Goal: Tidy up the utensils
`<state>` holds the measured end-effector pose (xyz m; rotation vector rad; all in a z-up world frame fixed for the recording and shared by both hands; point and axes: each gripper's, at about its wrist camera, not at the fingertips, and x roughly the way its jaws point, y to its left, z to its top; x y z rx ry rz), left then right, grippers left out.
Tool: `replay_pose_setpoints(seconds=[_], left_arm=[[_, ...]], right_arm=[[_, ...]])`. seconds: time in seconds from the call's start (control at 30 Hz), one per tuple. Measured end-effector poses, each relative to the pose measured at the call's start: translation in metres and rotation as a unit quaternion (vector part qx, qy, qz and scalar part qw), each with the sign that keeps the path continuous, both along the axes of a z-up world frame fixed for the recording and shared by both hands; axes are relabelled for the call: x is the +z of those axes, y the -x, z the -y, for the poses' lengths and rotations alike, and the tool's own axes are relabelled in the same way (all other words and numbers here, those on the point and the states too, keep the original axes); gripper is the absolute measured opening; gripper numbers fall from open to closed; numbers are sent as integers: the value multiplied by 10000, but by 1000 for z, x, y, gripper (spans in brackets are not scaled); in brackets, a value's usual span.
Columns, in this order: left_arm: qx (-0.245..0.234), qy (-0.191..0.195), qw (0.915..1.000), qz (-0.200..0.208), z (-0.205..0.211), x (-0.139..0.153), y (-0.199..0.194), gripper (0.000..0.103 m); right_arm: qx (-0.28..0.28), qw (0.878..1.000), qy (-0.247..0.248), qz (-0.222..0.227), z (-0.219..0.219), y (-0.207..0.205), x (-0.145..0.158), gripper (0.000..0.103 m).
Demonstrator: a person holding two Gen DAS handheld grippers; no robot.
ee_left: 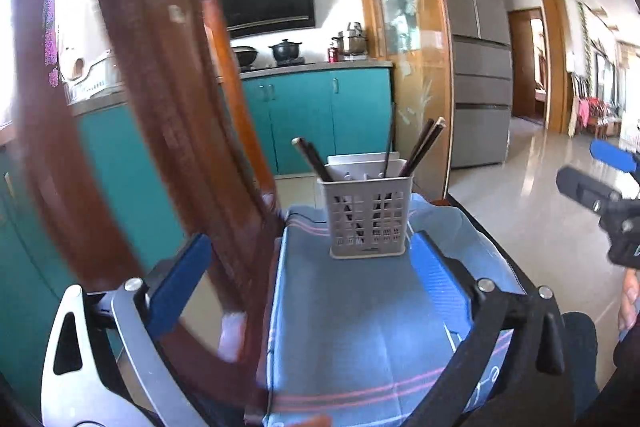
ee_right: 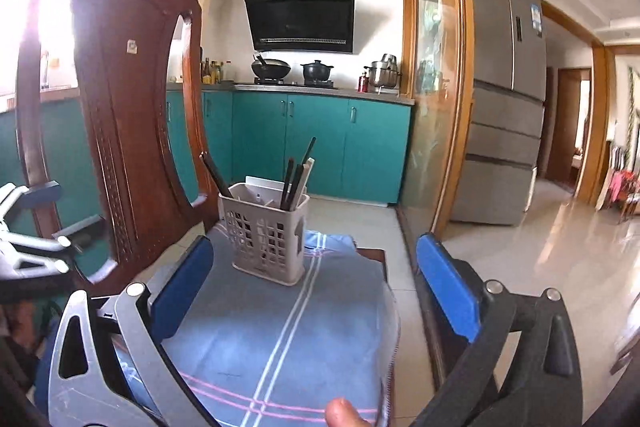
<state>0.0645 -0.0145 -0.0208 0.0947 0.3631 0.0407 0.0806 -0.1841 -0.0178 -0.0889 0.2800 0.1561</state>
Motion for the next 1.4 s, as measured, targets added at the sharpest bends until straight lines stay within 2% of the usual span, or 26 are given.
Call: replay_pose_setpoints(seconds=[0.07, 0.17, 0.23, 0.4, 0.67, 1.4], left_arm=[[205, 95, 9997, 61, -9, 3, 12, 99], [223, 425, 9988, 122, -20, 11, 18, 99], [283, 509, 9982, 148, -23, 16, 18, 99], [219, 413, 9988, 170, -16, 18, 21, 99], [88, 189, 9994, 268, -5, 18, 24, 99], [5, 222, 9996, 163, 1, 18, 19, 99]], right_arm=[[44, 9999, 72, 54, -2, 4, 2, 100], [160, 9997, 82, 177, -7, 12, 6, 100], [217, 9995, 85, 233, -11, 14, 9, 100], [257, 9992, 216, 215, -17, 16, 8, 100], [239, 9993, 156, 258, -14, 16, 9, 100], [128, 9995, 5, 282, -9, 13, 7, 100]])
